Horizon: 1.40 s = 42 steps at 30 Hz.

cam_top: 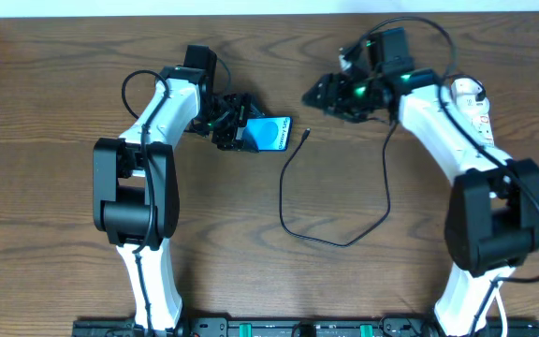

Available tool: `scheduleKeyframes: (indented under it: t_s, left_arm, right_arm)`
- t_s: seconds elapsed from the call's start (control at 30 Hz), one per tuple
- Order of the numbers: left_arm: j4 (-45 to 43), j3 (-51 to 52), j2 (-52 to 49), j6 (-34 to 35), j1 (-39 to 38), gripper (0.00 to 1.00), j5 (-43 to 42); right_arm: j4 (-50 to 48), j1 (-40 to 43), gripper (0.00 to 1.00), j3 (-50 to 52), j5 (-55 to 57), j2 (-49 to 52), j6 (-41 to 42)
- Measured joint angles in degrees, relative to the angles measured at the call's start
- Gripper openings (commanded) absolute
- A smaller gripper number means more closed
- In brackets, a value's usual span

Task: Plug charger to phone and switch on socket
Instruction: 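Grasp the phone's side edge with the right gripper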

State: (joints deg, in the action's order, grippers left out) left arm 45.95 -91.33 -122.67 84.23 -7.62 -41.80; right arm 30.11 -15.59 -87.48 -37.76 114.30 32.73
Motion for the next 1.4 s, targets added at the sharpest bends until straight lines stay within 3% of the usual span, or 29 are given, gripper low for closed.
scheduleKeyframes:
  t_s: [0.4, 0.73, 1.07, 1.4]
  left_arm:
    - [-0.17, 0.00, 0.00, 0.70, 0.00, 0.56, 0.00]
    - [-0.17, 0.00, 0.02, 1.11, 0.00, 0.56, 0.00]
    - [-0.17, 0.00, 0.02, 1.14, 0.00, 0.56, -0.04]
    - [-0.17, 0.00, 0.04, 1.29, 0.13, 0.56, -0.33]
  right_arm:
    - [-0.61, -5.22, 0.50, 0.00, 3.08, 0.79, 3.08]
    - [-0.74, -9.75, 0.44, 0.00, 6.86, 1.66, 2.82]
    - [-1.44, -10.97, 0.29, 0.00, 10.10, 3.74, 1.11]
    - [-2.82, -13.09, 0.22, 0.00, 12.68, 3.82, 0.09]
